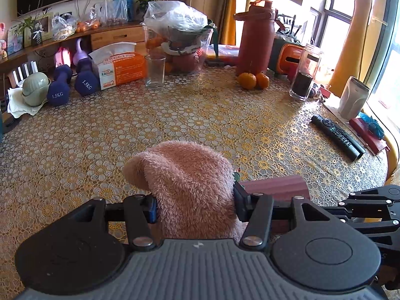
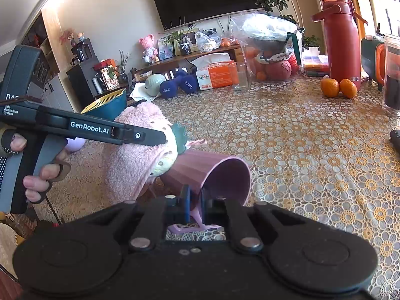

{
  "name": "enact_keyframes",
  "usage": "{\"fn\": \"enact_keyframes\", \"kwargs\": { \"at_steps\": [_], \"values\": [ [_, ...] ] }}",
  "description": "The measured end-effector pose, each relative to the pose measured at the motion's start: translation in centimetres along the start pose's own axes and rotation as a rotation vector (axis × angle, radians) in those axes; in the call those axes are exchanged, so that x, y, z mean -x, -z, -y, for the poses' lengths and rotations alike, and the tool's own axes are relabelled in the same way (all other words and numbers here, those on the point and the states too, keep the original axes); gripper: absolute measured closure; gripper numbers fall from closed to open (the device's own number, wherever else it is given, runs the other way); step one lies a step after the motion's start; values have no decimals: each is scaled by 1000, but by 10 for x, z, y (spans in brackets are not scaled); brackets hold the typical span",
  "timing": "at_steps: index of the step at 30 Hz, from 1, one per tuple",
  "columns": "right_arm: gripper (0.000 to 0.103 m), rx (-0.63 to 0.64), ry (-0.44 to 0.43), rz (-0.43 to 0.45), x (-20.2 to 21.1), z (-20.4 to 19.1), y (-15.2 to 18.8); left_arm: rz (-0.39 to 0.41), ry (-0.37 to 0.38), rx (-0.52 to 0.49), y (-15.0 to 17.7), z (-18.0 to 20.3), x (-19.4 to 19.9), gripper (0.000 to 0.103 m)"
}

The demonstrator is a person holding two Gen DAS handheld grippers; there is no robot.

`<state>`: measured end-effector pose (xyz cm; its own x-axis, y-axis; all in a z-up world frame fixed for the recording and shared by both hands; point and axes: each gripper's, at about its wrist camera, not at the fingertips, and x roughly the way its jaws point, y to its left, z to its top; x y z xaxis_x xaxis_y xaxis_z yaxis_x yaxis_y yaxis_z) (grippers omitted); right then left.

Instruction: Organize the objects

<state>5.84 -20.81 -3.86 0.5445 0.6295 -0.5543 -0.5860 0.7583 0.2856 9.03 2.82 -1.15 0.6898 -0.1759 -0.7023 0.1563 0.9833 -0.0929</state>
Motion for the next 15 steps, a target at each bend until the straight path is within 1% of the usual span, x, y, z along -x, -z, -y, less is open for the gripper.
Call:
{"fn": "enact_keyframes", "kwargs": {
  "at_steps": [3,6,7,10,13,15],
  "values": [
    [96,-1,2,0,0,1,0,-8,-33,10,-3,-5,1,50],
    [96,1,4,0,0,1,-1,15,-26,6,-9,-1,9,50],
    [96,1,4,0,0,1,-1,25,-13,4,-11,1,12,50],
    [96,1,3,-1,-1,0,0,57,63,-8,-20,16,24,50],
    [96,0,3,-1,-1,1,-1,70,123,-37,-26,35,28,50],
    [96,1,3,-1,-2,1,-1,69,148,-58,-27,46,27,50]
  ]
}}
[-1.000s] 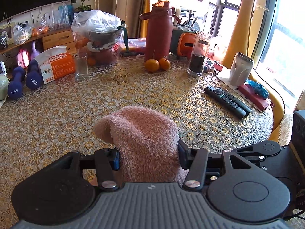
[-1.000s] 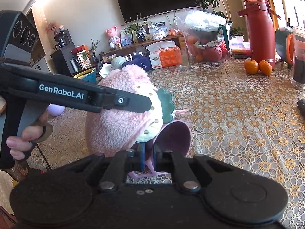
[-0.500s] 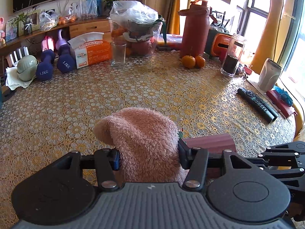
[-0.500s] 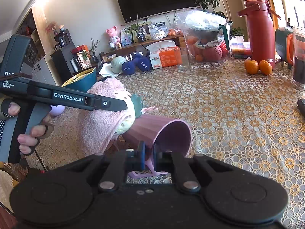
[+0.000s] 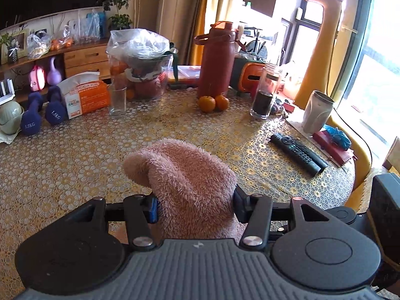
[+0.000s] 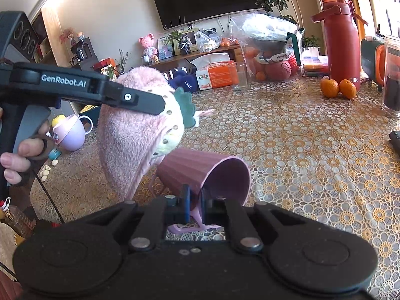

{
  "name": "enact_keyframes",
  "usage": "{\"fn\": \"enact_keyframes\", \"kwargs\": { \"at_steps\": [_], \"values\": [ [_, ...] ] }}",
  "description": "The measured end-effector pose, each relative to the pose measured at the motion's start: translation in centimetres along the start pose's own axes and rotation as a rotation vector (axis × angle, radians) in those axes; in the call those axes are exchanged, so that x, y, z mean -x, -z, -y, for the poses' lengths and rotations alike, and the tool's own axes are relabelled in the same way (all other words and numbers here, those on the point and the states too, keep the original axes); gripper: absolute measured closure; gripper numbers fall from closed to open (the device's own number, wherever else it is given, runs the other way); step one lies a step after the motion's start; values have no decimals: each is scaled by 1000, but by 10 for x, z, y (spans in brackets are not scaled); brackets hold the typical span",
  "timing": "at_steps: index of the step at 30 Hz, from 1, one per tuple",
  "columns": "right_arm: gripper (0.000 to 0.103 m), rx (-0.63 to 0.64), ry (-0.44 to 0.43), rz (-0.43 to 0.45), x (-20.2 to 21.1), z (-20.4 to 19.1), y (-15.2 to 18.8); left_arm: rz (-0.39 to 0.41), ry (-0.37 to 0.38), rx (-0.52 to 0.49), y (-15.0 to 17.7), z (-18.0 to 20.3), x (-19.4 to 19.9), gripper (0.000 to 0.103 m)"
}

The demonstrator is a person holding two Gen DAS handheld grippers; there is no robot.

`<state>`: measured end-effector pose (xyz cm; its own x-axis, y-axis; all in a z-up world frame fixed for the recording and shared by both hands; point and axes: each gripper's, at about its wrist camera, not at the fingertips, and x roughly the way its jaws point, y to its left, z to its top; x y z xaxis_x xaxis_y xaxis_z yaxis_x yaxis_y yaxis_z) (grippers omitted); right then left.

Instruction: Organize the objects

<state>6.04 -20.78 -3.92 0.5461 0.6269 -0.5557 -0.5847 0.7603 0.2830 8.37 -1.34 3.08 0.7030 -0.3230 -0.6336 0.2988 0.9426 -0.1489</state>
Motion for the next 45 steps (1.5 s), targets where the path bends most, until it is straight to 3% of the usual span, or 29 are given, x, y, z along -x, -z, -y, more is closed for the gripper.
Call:
{"fn": "enact_keyframes", "kwargs": {
  "at_steps": [6,11,31,39,45],
  "values": [
    [96,-1,-1,-1,0,0,0,-42,35,-41,4,23,-20,50],
    [96,9,3,-5,0,-2,1,-52,18,-33,9,16,-30,50],
    [96,15,5,-5,2,-4,1,-100,-208,93,27,-67,-18,50],
    [96,18,6,-6,2,-5,1,-3,-71,31,1,-29,2,50],
    [96,21,7,-8,2,-6,1,-21,-28,-25,-2,-4,-14,50]
  ]
}}
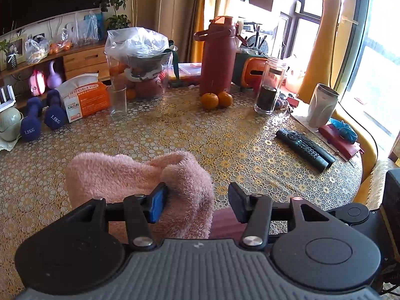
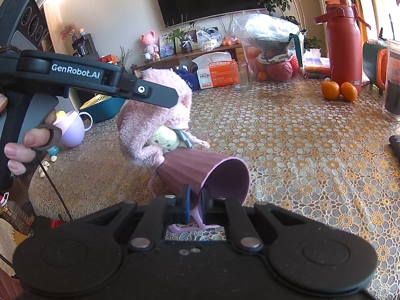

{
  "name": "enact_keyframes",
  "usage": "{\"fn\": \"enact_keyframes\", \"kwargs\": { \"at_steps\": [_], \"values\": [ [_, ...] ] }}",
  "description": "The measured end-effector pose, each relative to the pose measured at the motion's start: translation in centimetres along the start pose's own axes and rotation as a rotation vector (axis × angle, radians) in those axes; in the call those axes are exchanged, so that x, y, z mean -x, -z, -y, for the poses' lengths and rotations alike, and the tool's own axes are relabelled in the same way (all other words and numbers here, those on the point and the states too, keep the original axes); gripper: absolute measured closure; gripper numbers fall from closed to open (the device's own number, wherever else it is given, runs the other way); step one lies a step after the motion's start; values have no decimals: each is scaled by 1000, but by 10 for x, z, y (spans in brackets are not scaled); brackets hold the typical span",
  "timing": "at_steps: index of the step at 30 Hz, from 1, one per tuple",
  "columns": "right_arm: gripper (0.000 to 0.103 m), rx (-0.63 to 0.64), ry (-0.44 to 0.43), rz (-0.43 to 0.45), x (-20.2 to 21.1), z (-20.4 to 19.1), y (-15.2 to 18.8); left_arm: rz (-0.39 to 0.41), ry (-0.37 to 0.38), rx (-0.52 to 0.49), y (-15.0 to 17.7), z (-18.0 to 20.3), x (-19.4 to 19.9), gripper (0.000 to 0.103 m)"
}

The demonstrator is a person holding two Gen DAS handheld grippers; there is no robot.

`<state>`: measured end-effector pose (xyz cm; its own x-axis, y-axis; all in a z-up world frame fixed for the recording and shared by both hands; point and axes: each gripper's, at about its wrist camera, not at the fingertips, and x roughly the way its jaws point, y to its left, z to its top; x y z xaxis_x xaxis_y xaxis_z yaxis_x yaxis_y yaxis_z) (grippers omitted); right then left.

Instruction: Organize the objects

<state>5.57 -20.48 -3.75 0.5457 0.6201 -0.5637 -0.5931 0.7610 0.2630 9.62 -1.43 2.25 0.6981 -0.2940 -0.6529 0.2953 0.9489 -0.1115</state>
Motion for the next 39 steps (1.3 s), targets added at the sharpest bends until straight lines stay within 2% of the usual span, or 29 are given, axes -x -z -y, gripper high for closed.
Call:
{"fn": "enact_keyframes", "kwargs": {
  "at_steps": [3,6,9,14,19,21,23,28,33,39],
  "values": [
    [96,0,-1,0,0,0,0,-13,14,4,4,1,-2,52],
    [96,-1,-2,0,0,1,0,-5,24,-34,5,9,3,52],
    [96,-1,0,1,0,0,0,-10,-68,-106,10,14,-4,53],
    [96,2,4,0,0,0,0,-29,-154,-92,15,-4,-15,53],
    [96,-2,6,2,0,0,0,-100,-189,-34,27,-31,-32,53],
    [96,-3,6,2,0,1,-1,-101,-196,-29,33,-35,-34,53],
    [96,-2,5,1,-1,1,-1,-101,-198,-17,34,-38,-35,54],
    [96,-5,10,4,0,0,0,-81,-199,14,32,-41,-29,63],
    [96,-8,11,8,0,1,0,-23,-175,26,24,-33,-6,66],
    [97,-11,21,2,0,2,-1,82,-75,5,3,-13,30,69]
  ]
}}
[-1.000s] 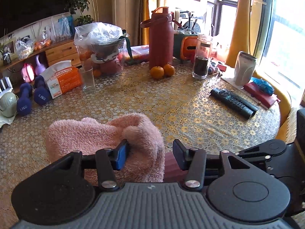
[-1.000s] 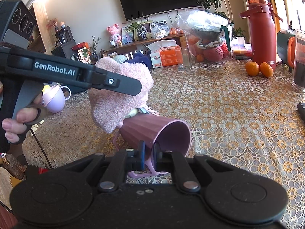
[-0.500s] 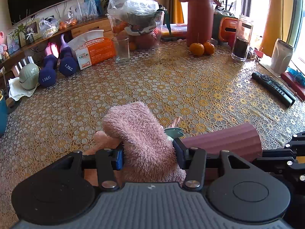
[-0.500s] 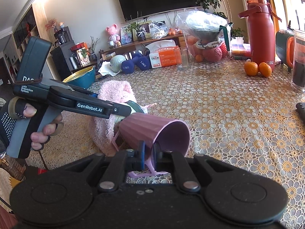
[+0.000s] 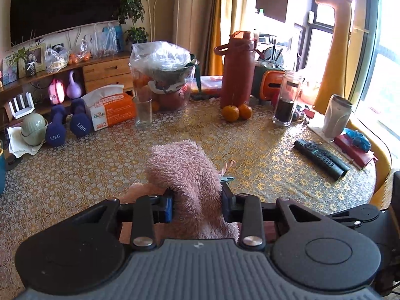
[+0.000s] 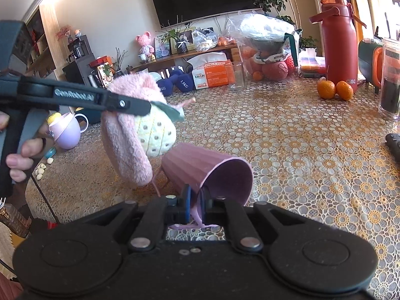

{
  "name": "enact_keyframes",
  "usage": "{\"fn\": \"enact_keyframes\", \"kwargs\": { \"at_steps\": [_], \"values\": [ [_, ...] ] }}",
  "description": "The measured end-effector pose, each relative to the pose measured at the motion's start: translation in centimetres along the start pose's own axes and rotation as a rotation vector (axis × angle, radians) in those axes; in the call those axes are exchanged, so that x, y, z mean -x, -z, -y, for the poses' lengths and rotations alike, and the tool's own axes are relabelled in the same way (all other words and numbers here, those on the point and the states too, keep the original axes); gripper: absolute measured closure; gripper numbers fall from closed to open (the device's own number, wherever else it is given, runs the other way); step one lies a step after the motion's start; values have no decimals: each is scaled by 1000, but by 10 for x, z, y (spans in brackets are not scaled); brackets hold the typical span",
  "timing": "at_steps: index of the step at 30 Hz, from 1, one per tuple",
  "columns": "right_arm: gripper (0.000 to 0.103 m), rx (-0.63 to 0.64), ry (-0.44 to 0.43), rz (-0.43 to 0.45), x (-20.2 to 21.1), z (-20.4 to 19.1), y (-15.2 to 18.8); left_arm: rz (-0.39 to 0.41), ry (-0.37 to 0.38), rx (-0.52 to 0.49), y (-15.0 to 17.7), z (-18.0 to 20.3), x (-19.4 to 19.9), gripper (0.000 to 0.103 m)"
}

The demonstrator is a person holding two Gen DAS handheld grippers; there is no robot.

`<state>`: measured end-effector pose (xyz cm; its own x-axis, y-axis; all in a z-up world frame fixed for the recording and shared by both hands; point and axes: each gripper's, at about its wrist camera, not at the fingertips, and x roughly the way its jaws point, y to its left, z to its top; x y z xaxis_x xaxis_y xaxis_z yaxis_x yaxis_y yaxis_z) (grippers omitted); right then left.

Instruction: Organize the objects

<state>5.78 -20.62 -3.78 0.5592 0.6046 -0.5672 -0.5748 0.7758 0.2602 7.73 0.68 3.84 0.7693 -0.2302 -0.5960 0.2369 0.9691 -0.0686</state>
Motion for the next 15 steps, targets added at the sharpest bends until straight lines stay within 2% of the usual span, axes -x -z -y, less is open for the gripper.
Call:
{"fn": "enact_keyframes", "kwargs": {
  "at_steps": [3,8,11,15],
  "values": [
    [97,10,-1,-3,0,-1,0,10,73,-24,-5,20,4,69],
    [97,6,-4,-5,0,-1,0,-37,171,-36,3,47,-7,69],
    [97,8,-5,-7,-1,-1,0,-32,137,-74,8,54,-13,69],
    [97,14,-7,-9,-1,-1,1,-36,85,-65,9,43,-19,69]
  ]
}}
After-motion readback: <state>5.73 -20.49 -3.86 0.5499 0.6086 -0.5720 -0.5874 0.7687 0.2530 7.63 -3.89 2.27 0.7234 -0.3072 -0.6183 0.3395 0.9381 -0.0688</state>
